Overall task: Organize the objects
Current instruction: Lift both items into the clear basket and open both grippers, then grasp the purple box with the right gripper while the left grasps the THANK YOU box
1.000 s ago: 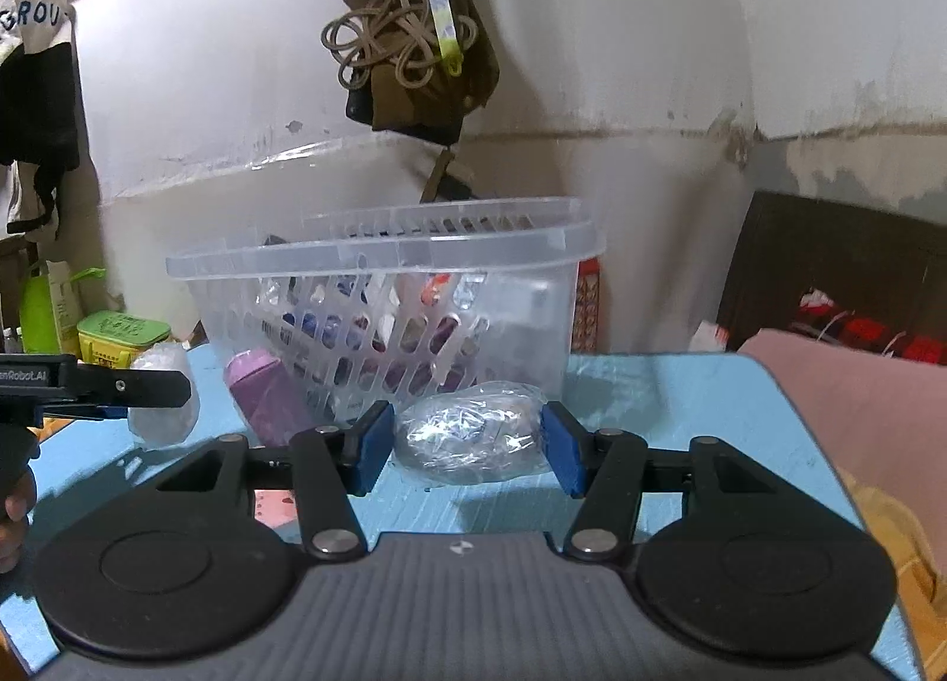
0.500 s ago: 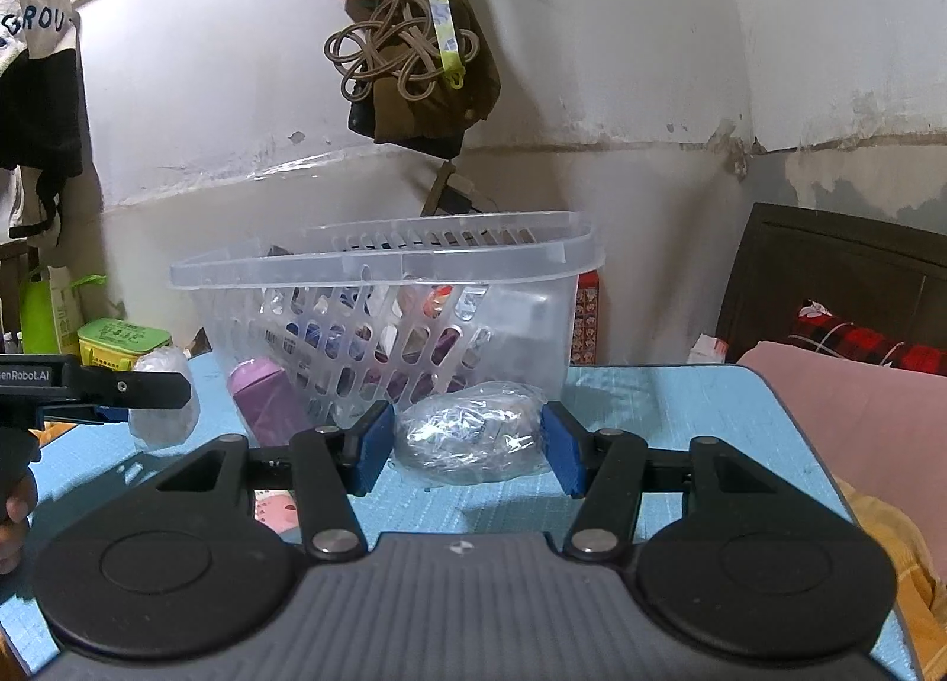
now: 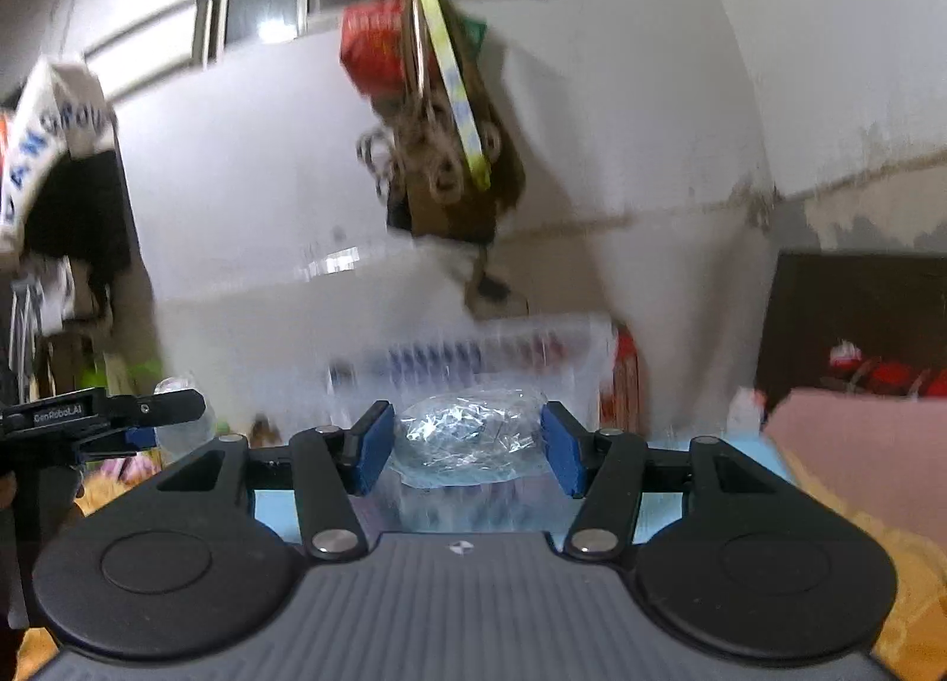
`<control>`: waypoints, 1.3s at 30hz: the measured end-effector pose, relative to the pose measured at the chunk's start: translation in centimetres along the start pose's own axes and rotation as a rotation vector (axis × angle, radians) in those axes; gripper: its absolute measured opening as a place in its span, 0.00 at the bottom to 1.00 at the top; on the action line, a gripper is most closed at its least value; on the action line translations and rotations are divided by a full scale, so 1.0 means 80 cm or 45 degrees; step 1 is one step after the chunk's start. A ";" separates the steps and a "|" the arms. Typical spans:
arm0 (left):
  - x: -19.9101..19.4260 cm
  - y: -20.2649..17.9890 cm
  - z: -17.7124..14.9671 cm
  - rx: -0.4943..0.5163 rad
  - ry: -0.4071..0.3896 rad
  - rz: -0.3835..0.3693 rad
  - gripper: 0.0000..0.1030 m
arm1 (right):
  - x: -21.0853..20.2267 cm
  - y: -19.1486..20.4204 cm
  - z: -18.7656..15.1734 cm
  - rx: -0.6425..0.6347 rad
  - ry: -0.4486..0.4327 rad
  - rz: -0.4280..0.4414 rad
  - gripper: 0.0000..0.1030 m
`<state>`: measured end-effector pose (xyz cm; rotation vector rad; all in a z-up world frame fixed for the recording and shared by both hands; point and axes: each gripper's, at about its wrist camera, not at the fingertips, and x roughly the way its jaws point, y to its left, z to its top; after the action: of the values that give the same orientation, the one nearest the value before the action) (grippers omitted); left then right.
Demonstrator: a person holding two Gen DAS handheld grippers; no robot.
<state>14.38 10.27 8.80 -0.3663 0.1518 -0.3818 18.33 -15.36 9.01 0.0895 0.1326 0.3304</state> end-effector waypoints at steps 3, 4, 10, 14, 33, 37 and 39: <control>0.032 -0.024 0.048 0.060 0.009 -0.019 0.77 | 0.021 0.007 0.042 -0.047 -0.071 0.017 0.57; 0.048 -0.028 0.060 0.059 0.027 -0.032 0.77 | 0.036 0.005 0.057 -0.031 -0.072 0.045 0.57; 0.139 -0.040 0.085 0.078 0.159 0.058 0.77 | 0.131 0.009 0.086 -0.140 0.023 -0.029 0.59; 0.182 -0.038 0.072 0.131 0.222 0.170 0.89 | 0.164 0.000 0.077 -0.115 0.102 -0.037 0.93; 0.060 -0.073 -0.082 0.313 0.460 0.088 0.92 | 0.055 -0.029 -0.034 0.162 0.233 -0.084 1.00; 0.078 -0.083 -0.102 0.343 0.565 0.070 0.92 | 0.065 -0.025 -0.036 0.179 0.278 -0.091 1.00; 0.085 -0.087 -0.111 0.396 0.561 0.145 0.87 | 0.076 -0.014 -0.036 0.151 0.318 -0.078 1.00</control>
<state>16.37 -1.23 2.73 0.0389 0.5347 -0.3623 23.96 -14.19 5.33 0.1610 0.4019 0.2716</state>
